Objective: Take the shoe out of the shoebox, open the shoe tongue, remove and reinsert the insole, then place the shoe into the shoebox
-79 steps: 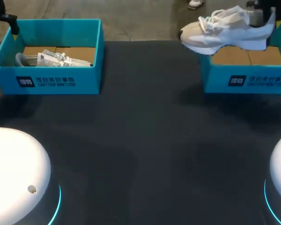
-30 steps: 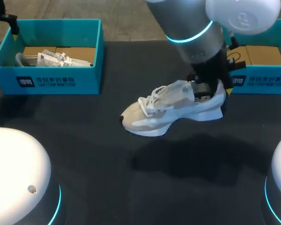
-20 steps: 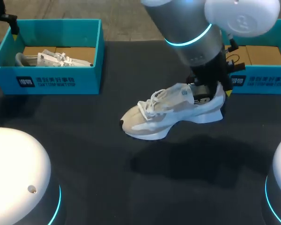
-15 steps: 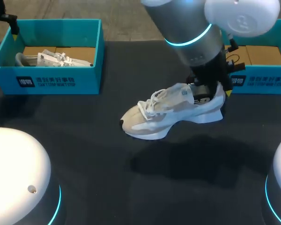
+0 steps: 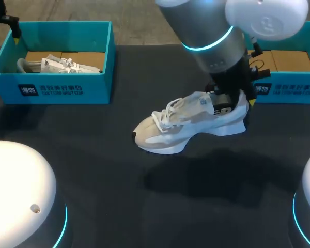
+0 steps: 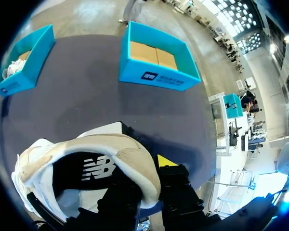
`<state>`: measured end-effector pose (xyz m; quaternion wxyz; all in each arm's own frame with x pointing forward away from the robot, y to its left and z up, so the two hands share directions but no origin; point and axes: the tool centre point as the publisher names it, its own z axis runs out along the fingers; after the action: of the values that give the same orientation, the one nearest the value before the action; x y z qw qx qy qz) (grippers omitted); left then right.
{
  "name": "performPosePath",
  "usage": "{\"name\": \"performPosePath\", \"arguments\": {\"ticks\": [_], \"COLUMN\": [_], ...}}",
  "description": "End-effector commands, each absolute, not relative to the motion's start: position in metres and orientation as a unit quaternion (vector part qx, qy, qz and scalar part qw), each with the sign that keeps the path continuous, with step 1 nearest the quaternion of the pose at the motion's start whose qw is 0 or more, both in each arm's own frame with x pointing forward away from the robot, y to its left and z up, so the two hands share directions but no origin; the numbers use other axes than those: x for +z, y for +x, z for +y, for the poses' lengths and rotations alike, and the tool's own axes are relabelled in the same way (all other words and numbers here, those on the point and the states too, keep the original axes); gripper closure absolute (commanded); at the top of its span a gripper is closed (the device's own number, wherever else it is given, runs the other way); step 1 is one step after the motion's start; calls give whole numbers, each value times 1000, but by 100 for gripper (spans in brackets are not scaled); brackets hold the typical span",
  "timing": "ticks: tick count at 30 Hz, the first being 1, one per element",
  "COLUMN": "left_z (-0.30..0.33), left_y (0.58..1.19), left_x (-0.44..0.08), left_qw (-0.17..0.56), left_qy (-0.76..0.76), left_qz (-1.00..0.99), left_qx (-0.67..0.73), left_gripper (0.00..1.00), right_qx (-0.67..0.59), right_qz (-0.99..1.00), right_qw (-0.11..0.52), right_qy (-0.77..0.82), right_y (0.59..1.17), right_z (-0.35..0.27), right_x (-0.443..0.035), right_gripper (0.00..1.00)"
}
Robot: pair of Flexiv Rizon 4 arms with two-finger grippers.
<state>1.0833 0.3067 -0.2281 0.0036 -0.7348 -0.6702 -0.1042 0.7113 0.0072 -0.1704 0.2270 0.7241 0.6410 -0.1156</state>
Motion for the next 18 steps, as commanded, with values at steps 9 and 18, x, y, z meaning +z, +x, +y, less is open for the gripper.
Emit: {"name": "performPosePath", "arguments": {"ticks": [9, 18], "left_z": [307, 307], "left_y": [1082, 1082], "left_x": [-228, -228], "left_qw": [2, 2], "left_qy": [-735, -735], "left_qz": [-670, -670], "left_qx": [-105, -105], "left_gripper": [0, 0], "right_qx": [-130, -127], "right_qz": [651, 650], "right_qw": [235, 201], "right_qy": [710, 722], "right_y": [696, 691], "right_z": [50, 77], "right_x": [-172, -186], "right_gripper": [100, 100]}}
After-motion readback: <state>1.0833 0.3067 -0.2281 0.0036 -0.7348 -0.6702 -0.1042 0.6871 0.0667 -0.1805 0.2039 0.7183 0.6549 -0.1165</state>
